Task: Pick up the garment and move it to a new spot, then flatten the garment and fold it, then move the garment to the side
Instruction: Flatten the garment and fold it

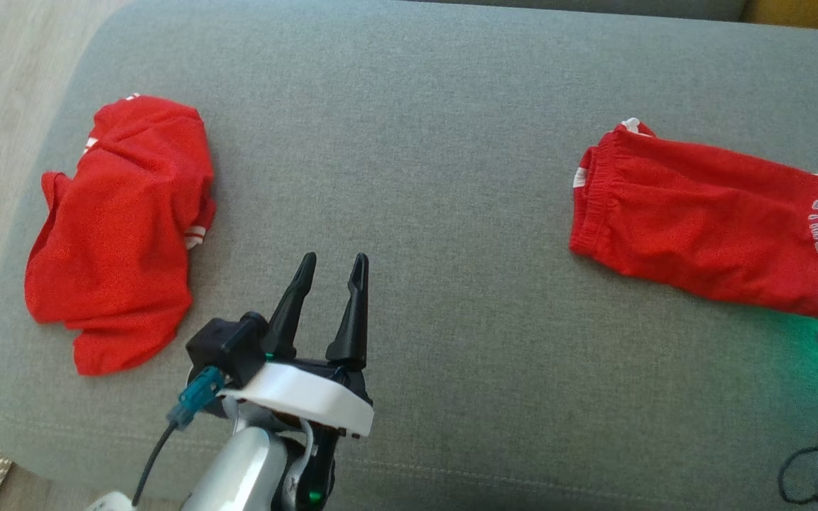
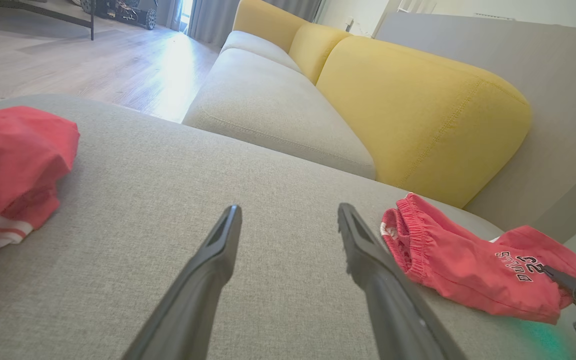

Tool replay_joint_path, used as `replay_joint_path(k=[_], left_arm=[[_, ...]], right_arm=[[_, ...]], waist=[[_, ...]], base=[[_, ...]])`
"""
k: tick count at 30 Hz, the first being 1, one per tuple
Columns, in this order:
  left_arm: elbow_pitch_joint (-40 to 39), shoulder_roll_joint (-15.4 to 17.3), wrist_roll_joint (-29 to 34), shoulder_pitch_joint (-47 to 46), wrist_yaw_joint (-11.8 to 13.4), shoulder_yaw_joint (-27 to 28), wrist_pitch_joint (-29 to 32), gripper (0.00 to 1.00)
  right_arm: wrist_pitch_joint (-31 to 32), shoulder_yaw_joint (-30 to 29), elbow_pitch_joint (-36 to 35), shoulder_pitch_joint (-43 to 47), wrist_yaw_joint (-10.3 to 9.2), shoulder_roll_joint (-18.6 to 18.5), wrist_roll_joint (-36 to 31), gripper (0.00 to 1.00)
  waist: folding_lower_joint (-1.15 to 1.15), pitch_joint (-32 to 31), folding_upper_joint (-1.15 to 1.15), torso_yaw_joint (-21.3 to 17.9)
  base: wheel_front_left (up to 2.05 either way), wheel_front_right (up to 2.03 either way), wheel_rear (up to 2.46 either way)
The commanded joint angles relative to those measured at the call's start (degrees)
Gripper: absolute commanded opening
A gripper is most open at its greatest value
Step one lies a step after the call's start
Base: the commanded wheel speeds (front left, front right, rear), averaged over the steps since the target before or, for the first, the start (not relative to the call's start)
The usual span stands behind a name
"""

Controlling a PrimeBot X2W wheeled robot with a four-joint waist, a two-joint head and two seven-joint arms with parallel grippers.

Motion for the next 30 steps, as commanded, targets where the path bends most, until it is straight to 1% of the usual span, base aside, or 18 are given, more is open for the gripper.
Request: replay_joint_path(k=[1, 5, 11, 14, 25, 30], left_arm=[[-1.7, 0.4, 0.4, -1.0, -0.1, 1.8, -0.5, 1.00], [-1.3, 0.4, 0.3, -0.8, -0.3, 1.7, -0.5, 1.00], [-1.5, 0.4, 0.2, -0.2, -0.2, 2.0, -0.5, 1.00], [-1.5, 0.4, 0.0, 0.5, -0.2, 2.3, -0.5, 1.00], [-1.1, 0.4, -0.1, 0.7, -0.5, 2.0, -0.5, 1.00], [-0.9, 0.4, 0.0, 0.9, -0.5, 1.8, -0.5, 1.00]], right_arm=[[-0.8, 1.5, -2.1, -2.3, -0.04, -0.1, -0.5, 0.00], [-1.1, 5.2, -4.5, -2.6, -0.04, 2.1, -0.7, 0.00], [-1.7, 15.1, -10.3, -0.5, -0.04, 3.9, 2.1, 0.00], [-1.4, 19.5, -13.0, 1.0, -0.04, 4.2, 4.2, 0.00], [0.5, 31.7, -20.9, 5.5, -0.04, 4.8, 11.1, 0.00], [1.2, 37.6, -23.2, 7.7, -0.04, 3.9, 12.6, 0.00]], waist=[[0.00, -0.1, 0.00, 0.0], [0.00, -1.2, 0.00, 0.0], [0.00, -2.5, 0.00, 0.4], [0.00, -2.9, 0.00, 0.6], [0.00, -2.8, 0.00, 1.6], [0.00, -2.9, 0.00, 1.8]], base=[[0.00, 0.00, 0.00], [0.00, 0.00, 0.00], [0.00, 0.00, 0.00], [0.00, 0.00, 0.00], [0.00, 0.00, 0.00], [0.00, 0.00, 0.00]])
